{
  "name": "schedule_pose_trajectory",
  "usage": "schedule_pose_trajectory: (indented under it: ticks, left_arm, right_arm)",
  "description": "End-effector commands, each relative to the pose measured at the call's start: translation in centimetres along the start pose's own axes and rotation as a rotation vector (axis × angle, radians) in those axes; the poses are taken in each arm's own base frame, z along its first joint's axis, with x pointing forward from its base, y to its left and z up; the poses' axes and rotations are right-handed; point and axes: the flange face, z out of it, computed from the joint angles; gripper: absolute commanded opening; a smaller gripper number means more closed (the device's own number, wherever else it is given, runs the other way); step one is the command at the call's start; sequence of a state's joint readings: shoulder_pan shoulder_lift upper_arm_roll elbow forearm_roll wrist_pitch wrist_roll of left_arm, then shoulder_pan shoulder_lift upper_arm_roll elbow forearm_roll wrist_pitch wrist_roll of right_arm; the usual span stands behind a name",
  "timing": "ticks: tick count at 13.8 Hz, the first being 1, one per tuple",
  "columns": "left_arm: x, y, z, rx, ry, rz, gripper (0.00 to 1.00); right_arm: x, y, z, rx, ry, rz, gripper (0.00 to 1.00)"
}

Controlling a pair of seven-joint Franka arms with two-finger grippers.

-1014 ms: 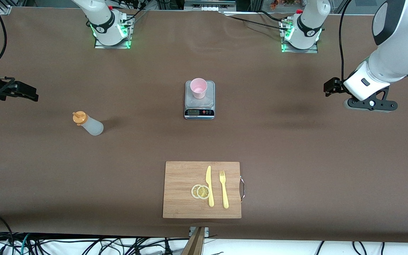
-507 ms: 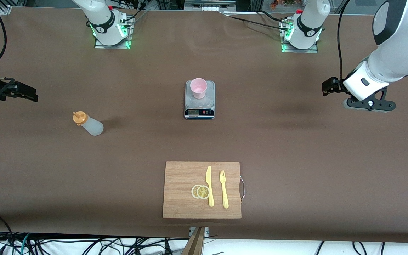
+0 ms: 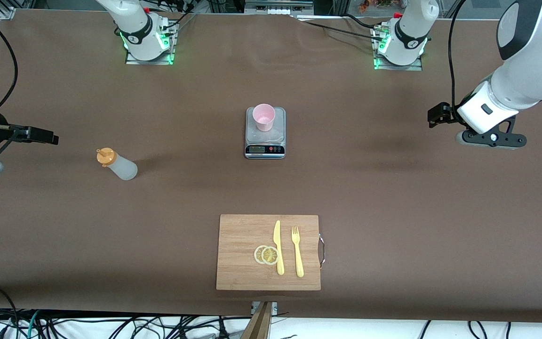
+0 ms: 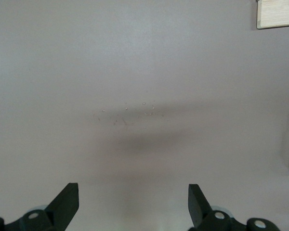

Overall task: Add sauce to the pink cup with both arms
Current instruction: 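Reach the right gripper to the white sauce bottle and grasp it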

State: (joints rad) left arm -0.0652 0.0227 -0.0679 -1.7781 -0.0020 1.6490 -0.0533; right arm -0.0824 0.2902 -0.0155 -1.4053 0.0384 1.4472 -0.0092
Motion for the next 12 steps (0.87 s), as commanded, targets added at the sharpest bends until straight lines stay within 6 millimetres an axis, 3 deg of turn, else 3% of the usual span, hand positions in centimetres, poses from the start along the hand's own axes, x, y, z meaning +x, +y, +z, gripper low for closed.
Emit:
schedule_pose_trajectory:
  ticks: [1, 4, 8, 12]
  left_arm:
    - [0.1, -0.1, -0.4, -0.017, -0.009, -0.006, 1.00]
    - [0.1, -0.2, -0.4, -0.018, -0.009, -0.007, 1.00]
    - [0.2, -0.2, -0.3, -0.018, -0.009, -0.007, 1.00]
    - [0.2, -0.2, -0.2, -0.018, -0.012, -0.009, 1.00]
  right_arm:
    - [0.3, 2.3, 1.4, 0.036, -0.045, -0.061, 1.00]
    - [2.8, 4.8, 5.4, 0.069, -0.080, -0.311, 1.00]
    - [5.5, 6.7, 9.7, 0.208, -0.020, -0.617, 1.00]
    - [7.2, 10.7, 15.7, 0.386, 0.038, -0.865, 1.00]
